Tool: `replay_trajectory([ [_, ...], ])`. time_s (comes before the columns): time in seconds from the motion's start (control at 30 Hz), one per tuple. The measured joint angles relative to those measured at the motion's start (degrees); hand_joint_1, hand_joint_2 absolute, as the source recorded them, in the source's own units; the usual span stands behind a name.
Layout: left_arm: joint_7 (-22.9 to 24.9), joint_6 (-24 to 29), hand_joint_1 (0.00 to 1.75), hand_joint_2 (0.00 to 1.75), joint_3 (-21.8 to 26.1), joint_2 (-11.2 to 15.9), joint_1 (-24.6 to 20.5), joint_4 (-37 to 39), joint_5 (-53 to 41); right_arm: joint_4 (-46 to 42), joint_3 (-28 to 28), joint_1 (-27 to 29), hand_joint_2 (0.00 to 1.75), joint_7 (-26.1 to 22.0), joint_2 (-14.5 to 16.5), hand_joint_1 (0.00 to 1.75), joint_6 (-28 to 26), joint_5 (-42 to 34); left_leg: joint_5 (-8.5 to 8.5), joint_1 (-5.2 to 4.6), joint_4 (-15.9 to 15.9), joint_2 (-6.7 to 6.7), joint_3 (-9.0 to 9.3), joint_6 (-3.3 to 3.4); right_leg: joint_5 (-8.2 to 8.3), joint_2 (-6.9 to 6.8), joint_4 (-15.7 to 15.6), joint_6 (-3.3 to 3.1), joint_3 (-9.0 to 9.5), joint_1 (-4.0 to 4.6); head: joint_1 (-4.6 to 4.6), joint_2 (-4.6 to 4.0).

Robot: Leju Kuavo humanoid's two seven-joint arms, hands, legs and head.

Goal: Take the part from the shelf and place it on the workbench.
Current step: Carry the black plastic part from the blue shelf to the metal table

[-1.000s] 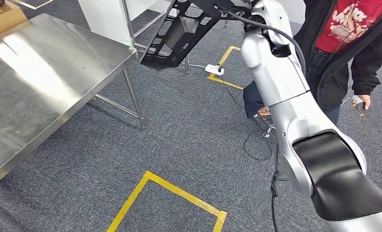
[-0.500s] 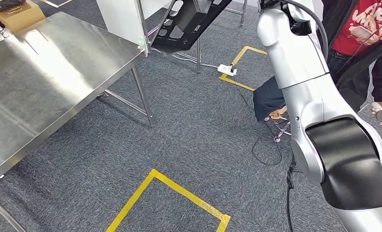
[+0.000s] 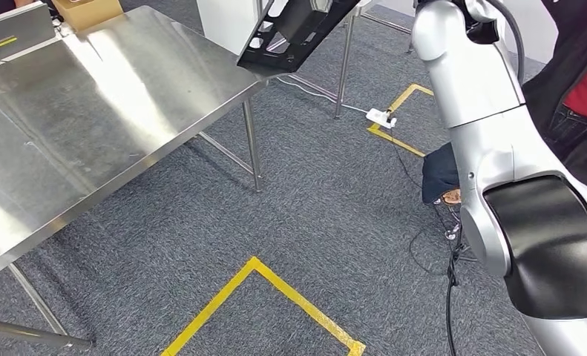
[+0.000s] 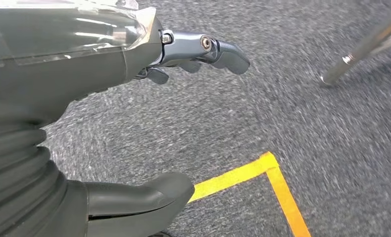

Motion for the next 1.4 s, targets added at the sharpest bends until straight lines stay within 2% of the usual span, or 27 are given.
replay_trajectory([
  [0.07, -0.17, 0.0, 0.0, 1.75, 0.13, 0.0, 0.05, 0.0, 0.1, 0.02, 0.36, -0.05, 1.75, 0.09, -0.1, 1.75, -0.04, 0.0, -0.36, 0.25, 0.6, -1.12, -0.11, -0.55, 3.24, 0.8, -7.63, 1.36, 3.54, -0.54, -0.01, 0.0],
  [0.1, -0.26, 0.01, 0.0, 1.75, 0.2, 0.04, 0.07, 0.0, 0.13, 0.02, 0.56, -0.08, 1.75, 0.14, -0.14, 1.75, -0.06, 0.0, -0.59, 0.29, 1.02, -1.63, -0.32, -0.92, 4.36, 1.23, -10.73, 1.51, 5.07, -0.71, -0.02, 0.0],
  [0.13, -0.34, 0.01, 0.0, 1.75, 0.26, 0.09, 0.12, 0.01, 0.14, 0.03, 0.75, -0.1, 1.75, 0.27, -0.17, 1.75, -0.1, 0.0, -0.72, 0.28, 1.3, -2.06, -0.57, -1.28, 4.93, 1.52, -12.54, 1.33, 6.01, -0.73, -0.05, 0.0],
  [0.23, -0.48, 0.02, 0.0, 1.75, 0.4, 0.17, 0.57, 0.03, 0.18, 0.02, 1.24, -0.13, 1.75, 0.7, -0.13, 1.75, -0.17, 0.0, -0.69, 0.37, 1.41, -2.7, -1.19, -2.04, 5.22, 0.9, -13.11, 0.02, 6.31, -0.51, -0.07, 0.0],
  [0.3, -0.52, 0.02, 0.0, 1.75, 0.55, 0.22, 0.76, 0.07, 0.19, 0.01, 1.53, -0.27, 1.75, 0.85, -0.04, 1.75, -0.17, 0.02, -1.94, 0.42, 3.24, -1.1, -2.19, -2.56, 5.31, 0.33, -13.28, -0.64, 6.45, -0.7, -0.17, 0.0],
  [0.37, -0.55, 0.02, 0.0, 1.75, 0.74, 0.28, 0.73, 0.09, 0.19, 0.0, 1.78, -0.48, 1.75, 0.91, 0.03, 1.75, -0.16, 0.05, -5.07, 0.49, 9.28, 1.16, -5.1, -3.12, 5.21, -0.21, -13.35, -1.17, 6.57, -0.66, -0.31, 0.0],
  [0.4, -0.55, 0.0, 0.0, 1.75, 0.82, 0.29, 0.71, 0.09, 0.19, 0.02, 1.91, -0.56, 1.75, 0.96, 0.02, 1.75, -0.15, 0.05, -6.69, 0.59, 13.21, 1.71, -7.06, -3.31, 5.14, -0.53, -13.35, -1.37, 6.57, -0.58, -0.34, 0.0],
  [0.43, -0.56, -0.02, 0.0, 1.75, 0.88, 0.26, 0.72, 0.1, 0.19, 0.04, 2.04, -0.59, 1.75, 0.99, 0.01, 1.75, -0.13, 0.03, -7.62, 0.67, 16.19, 1.91, -8.61, -3.39, 5.08, -0.86, -13.34, -1.45, 6.58, -0.51, -0.34, 0.0],
  [0.47, -0.56, -0.04, 0.0, 1.75, 0.94, 0.22, 0.75, 0.1, 0.19, 0.06, 2.16, -0.62, 1.75, 1.03, -0.01, 1.75, -0.1, 0.0, -7.62, 0.7, 17.45, 1.99, -9.34, -3.39, 5.03, -1.22, -13.34, -1.51, 6.6, -0.44, -0.34, 0.0],
  [0.5, -0.57, -0.07, 0.0, 1.75, 1.01, 0.2, 0.76, 0.11, 0.19, 0.08, 2.26, -0.71, 1.75, 1.06, -0.02, 1.75, -0.08, -0.03, -6.62, 0.71, 16.5, 2.07, -8.95, -3.29, 4.99, -1.55, -13.34, -1.55, 6.66, -0.4, -0.34, 0.0],
  [0.53, -0.57, -0.07, 0.0, 1.75, 1.07, 0.22, 0.76, 0.11, 0.19, 0.08, 2.33, -0.88, 1.75, 1.07, -0.03, 1.75, -0.07, -0.05, -4.85, 0.68, 13.42, 2.32, -7.38, -3.04, 4.95, -1.87, -13.34, -1.57, 6.75, -0.34, -0.33, 0.0],
  [0.6, -0.58, -0.07, 0.0, 1.75, 1.15, 0.35, 0.65, 0.11, 0.19, 0.08, 2.38, -1.51, 1.75, 1.08, -0.07, 1.75, -0.04, -0.07, -1.99, 0.14, 5.58, 4.35, -3.27, -2.29, 4.82, -2.51, -13.34, -1.52, 6.9, -0.04, -0.34, 0.0],
  [0.63, -0.59, -0.07, 0.0, 1.75, 1.17, 0.39, 0.57, 0.11, 0.18, 0.1, 2.39, -1.86, 1.75, 1.08, -0.14, 1.75, -0.03, -0.07, -1.39, -0.19, 2.99, 5.17, -1.94, -1.97, 4.74, -2.84, -13.37, -1.42, 6.92, 0.14, -0.32, 0.0],
  [0.67, -0.61, -0.07, 0.0, 1.75, 1.18, 0.42, 0.5, 0.11, 0.18, 0.12, 2.4, -2.12, 1.75, 1.09, -0.2, 1.75, -0.02, -0.08, -1.39, -0.51, 1.77, 5.68, -1.37, -1.73, 4.68, -3.22, -13.43, -1.31, 6.96, 0.3, -0.31, 0.0],
  [0.73, -0.63, -0.07, 0.0, 1.75, 1.22, 0.44, 0.44, 0.1, 0.18, 0.18, 2.51, -2.38, 1.75, 1.1, -0.27, 1.75, 0.05, -0.13, -1.29, -0.68, 1.35, 4.76, -1.14, -1.31, 4.56, -4.04, -13.68, -0.95, 7.17, 0.56, -0.26, 0.0],
  [0.8, -0.68, -0.07, 0.0, 1.75, 1.26, 0.37, 0.46, 0.1, 0.19, 0.26, 2.66, -2.65, 1.75, 1.1, -0.4, 1.75, 0.16, -0.4, -0.79, -0.49, 0.61, 3.91, -0.39, -0.62, 3.76, -3.39, -12.5, -0.71, 6.74, 0.58, -0.22, 0.0],
  [0.83, -0.71, -0.11, 0.0, 1.75, 1.27, 0.34, 0.41, 0.1, 0.19, 0.33, 2.75, -2.89, 1.75, 0.99, -0.52, 1.75, 0.21, -0.74, -0.53, -0.35, 0.25, 3.52, 0.0, -0.29, 2.67, -2.47, -10.18, -0.79, 5.65, 0.58, -0.19, 0.0],
  [0.9, -0.74, -0.27, 0.0, 1.75, 1.28, 0.32, 0.29, 0.11, 0.18, 0.59, 3.03, -3.28, 1.75, 0.53, -0.87, 1.75, 0.22, -1.73, -0.37, -0.23, 0.08, 2.65, 0.14, 0.06, -0.12, -0.63, -2.69, -1.26, 1.86, 0.43, -0.16, 0.0],
  [0.93, -0.74, -0.39, 0.0, 1.75, 1.29, 0.33, 0.28, 0.11, 0.18, 0.76, 3.18, -3.36, 1.75, 0.19, -1.05, 1.75, 0.21, -2.28, -0.39, -0.23, 0.09, 2.15, 0.15, 0.09, -1.12, -0.24, 0.85, -1.29, -0.13, 0.43, -0.13, 0.0],
  [0.97, -0.74, -0.51, 0.0, 1.75, 1.3, 0.31, 0.33, 0.11, 0.17, 0.93, 3.34, -3.39, 1.75, -0.06, -1.17, 1.75, 0.19, -2.75, -0.42, -0.24, 0.1, 1.68, 0.18, 0.1, -1.32, -0.07, 2.64, -1.07, -1.36, 0.43, -0.13, 0.0],
  [1.0, -0.74, -0.66, 0.0, 1.75, 1.31, 0.3, 0.38, 0.12, 0.17, 1.09, 3.47, -3.44, 1.75, -0.27, -1.23, 1.75, 0.17, -3.12, -0.46, -0.22, 0.14, 1.25, 0.23, 0.09, -0.63, 0.0, 2.18, -0.66, -1.54, 0.41, -0.13, 0.0],
  [1.03, -0.74, -0.78, 0.0, 1.75, 1.32, 0.29, 0.42, 0.13, 0.17, 1.21, 3.57, -3.54, 1.75, -0.39, -1.25, 1.75, 0.16, -3.38, -0.54, -0.18, 0.2, 0.87, 0.31, 0.01, 0.92, 0.01, -0.71, -0.12, -0.49, 0.33, -0.13, 0.0],
  [1.1, -0.74, -0.94, 0.0, 1.75, 1.33, 0.34, 0.44, 0.13, 0.17, 1.41, 3.67, -3.97, 1.75, -0.57, -1.29, 1.75, 0.15, -3.69, -0.91, -0.23, 0.6, 0.19, 0.29, -0.41, 4.61, 0.11, -9.07, 0.73, 3.24, 0.11, -0.12, 0.0],
  [1.13, -0.74, -0.96, 0.0, 1.75, 1.34, 0.39, 0.46, 0.13, 0.17, 1.52, 3.74, -4.22, 1.75, -0.67, -1.32, 1.75, 0.13, -3.78, -1.13, -0.3, 0.84, -0.07, 0.2, -0.66, 5.85, 0.17, -12.08, 0.68, 4.67, 0.02, -0.12, 0.0],
  [1.17, -0.74, -0.98, 0.0, 1.75, 1.34, 0.46, 0.5, 0.13, 0.17, 1.64, 3.81, -4.41, 1.75, -0.77, -1.37, 1.75, 0.07, -3.87, -1.32, -0.41, 1.09, -0.23, 0.07, -0.81, 6.49, 0.21, -13.59, 0.42, 5.41, -0.03, -0.13, 0.0],
  [1.23, -0.74, -1.03, 0.0, 1.75, 1.35, 0.6, 0.67, 0.15, 0.17, 1.94, 4.06, -4.62, 1.75, -1.03, -1.43, 1.75, -0.05, -4.04, -1.41, -0.45, 1.24, -0.31, -0.07, -0.68, 6.79, 0.24, -13.96, -0.2, 5.55, 0.03, -0.13, 0.0],
  [1.4, -0.74, -1.11, 0.0, 1.75, 1.35, 0.85, 0.86, 0.2, 0.17, 2.5, 4.72, -5.09, 1.75, -1.33, -1.58, 1.75, -0.16, -4.08, -1.4, -0.43, 0.77, 0.09, 0.23, -0.44, 6.85, 0.65, -13.98, -0.35, 5.48, 0.16, -0.15, 0.0],
])
